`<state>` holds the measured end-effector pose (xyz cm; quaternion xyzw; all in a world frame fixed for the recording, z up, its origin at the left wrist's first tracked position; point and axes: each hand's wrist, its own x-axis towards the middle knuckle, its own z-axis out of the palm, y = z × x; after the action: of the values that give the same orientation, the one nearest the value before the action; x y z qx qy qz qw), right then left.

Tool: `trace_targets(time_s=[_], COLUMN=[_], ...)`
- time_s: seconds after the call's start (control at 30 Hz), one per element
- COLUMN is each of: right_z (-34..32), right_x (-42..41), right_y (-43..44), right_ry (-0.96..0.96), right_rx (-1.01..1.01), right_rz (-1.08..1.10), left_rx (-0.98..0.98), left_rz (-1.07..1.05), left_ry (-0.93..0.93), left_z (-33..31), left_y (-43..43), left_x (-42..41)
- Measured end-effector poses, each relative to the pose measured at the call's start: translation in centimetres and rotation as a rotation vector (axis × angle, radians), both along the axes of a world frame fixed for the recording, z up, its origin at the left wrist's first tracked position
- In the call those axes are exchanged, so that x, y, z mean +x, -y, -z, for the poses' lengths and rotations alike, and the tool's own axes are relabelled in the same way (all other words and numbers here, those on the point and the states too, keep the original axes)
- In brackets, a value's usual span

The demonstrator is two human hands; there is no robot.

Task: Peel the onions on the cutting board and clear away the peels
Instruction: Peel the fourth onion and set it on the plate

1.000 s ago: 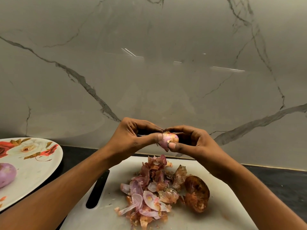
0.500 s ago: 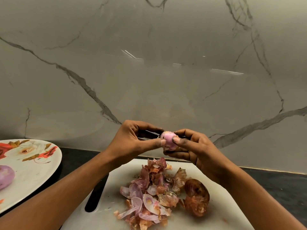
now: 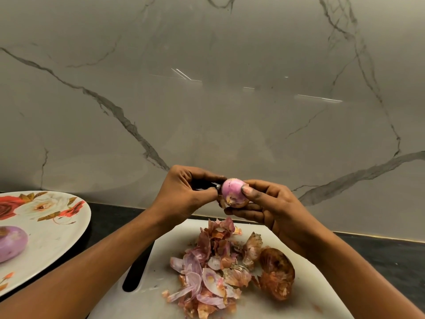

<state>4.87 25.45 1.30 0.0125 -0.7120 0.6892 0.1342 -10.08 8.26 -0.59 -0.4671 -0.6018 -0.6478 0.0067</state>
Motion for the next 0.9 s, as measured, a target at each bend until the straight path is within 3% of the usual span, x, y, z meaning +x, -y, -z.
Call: trace_targets(time_s=[0.27, 0.43, 0.57, 0.7, 0.9], right_z=[0.22, 0.34, 0.05, 0.01, 0.14], right_x=[-0.04, -0.01, 0.08, 0.13, 0.01], right_y=[-0.55, -0.43, -0.52, -0.84, -1.01], right_ry=[0.032, 0.063, 0.042, 0.031, 0.074], right_rx=[-0.122, 0.008, -0.053, -0.103, 0.044], right_rz=[-0.039, -0.003, -0.006, 0.003, 0.044], left_rx=[-0.014, -0.014, 0.006, -0.005, -0.084], left_rz=[0.026, 0.013, -0.006, 0.112, 0.222], left_ry=[-0.019, -0.051, -0.061, -0.022, -0.075], left_z=[0.06, 0.06, -0.24, -0.33, -0.29], left_y=[-0.12, -0.02, 0.26, 0.44, 0.24], left_x=[-0.04, -0.16, -0.76, -0.57, 0.04])
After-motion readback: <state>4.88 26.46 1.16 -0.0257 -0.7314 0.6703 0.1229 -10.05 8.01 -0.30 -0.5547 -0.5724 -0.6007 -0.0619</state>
